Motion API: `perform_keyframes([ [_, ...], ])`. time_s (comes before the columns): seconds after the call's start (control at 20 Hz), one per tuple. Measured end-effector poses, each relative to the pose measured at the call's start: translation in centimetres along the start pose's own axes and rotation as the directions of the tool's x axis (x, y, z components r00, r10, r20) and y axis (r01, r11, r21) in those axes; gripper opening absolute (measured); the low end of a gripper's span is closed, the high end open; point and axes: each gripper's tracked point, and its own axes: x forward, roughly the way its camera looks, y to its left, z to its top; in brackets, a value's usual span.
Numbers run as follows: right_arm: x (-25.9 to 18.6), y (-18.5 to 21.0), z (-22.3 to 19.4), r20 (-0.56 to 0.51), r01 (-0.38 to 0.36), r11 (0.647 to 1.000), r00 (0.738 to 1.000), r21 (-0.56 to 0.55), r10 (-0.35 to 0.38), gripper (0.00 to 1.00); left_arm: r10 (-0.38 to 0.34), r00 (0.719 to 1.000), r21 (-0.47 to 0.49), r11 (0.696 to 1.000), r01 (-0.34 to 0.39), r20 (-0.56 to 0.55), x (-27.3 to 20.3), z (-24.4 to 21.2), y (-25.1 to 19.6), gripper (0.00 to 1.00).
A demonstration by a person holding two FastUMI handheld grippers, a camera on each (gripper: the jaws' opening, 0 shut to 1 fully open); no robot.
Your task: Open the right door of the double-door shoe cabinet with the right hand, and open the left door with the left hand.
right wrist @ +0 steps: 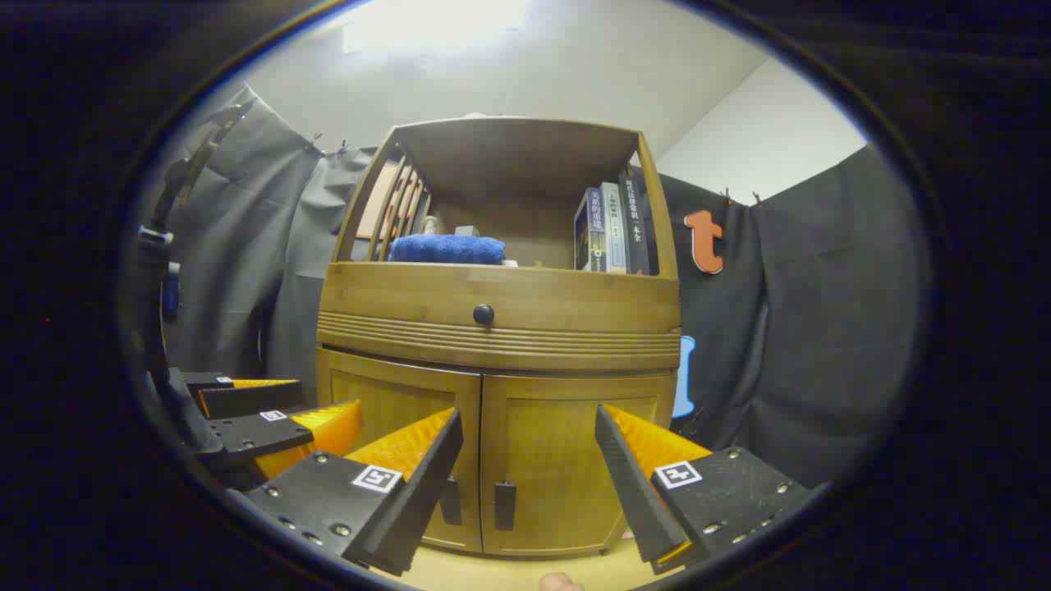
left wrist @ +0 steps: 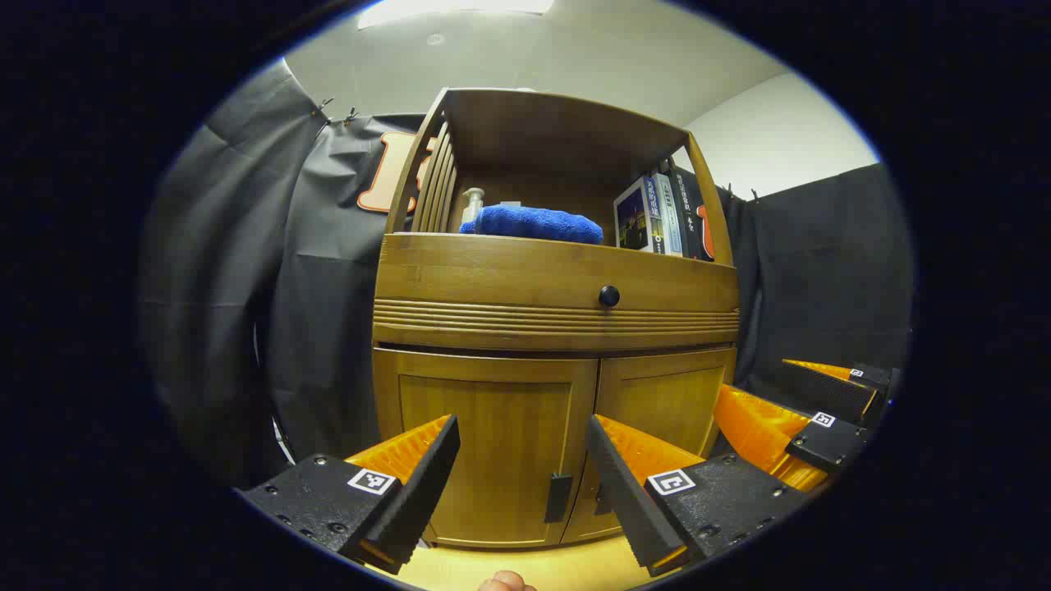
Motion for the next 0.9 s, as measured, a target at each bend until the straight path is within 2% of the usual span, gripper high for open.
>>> perform_keyframes([
  [0.1,0.1,-0.1,-0.2,-0.004,0.000,1.000,1.000,0.002,0.000,0.96,0.002,1.000,0.002,1.000,-0.002,-0.002,0.1,0.0,0.1,0.96],
  [0.15,0.1,-0.1,-0.3,-0.008,-0.001,1.000,1.000,0.003,0.001,0.94,0.003,1.000,0.004,1.000,-0.003,-0.003,0.2,0.0,0.1,0.92],
  [0.2,0.2,-0.1,-0.5,-0.011,-0.001,1.000,1.000,0.005,0.001,0.98,0.006,1.000,0.004,1.000,-0.006,-0.003,0.2,0.0,0.1,0.96],
  [0.3,0.4,-0.2,-0.7,-0.014,0.001,1.000,1.000,0.006,-0.001,0.95,0.010,1.000,0.006,1.000,-0.010,-0.003,0.3,0.0,0.2,0.96],
  [0.45,0.5,-0.3,-1.2,-0.023,0.001,1.000,1.000,0.006,-0.001,0.97,0.016,1.000,0.005,1.000,-0.016,-0.005,0.3,-0.2,0.4,0.96],
  [0.5,0.6,-0.4,-1.3,-0.025,0.002,1.000,1.000,0.004,-0.002,0.96,0.018,1.000,0.004,1.000,-0.018,-0.004,0.4,-0.2,0.5,0.92],
  [0.6,0.8,-0.3,-1.5,-0.025,0.002,1.000,1.000,0.002,-0.002,0.94,0.022,1.000,0.004,1.000,-0.022,-0.005,0.5,-0.3,0.7,0.96],
  [0.7,1.0,-0.3,-1.8,-0.027,0.000,1.000,1.000,0.000,0.000,0.95,0.028,1.000,0.004,1.000,-0.028,-0.003,0.6,-0.3,0.9,0.96],
  [0.9,2.9,0.2,-5.5,-0.093,-0.017,1.000,0.996,0.008,0.017,0.94,0.046,0.999,0.004,0.999,-0.046,0.001,0.6,-0.2,1.8,0.96],
])
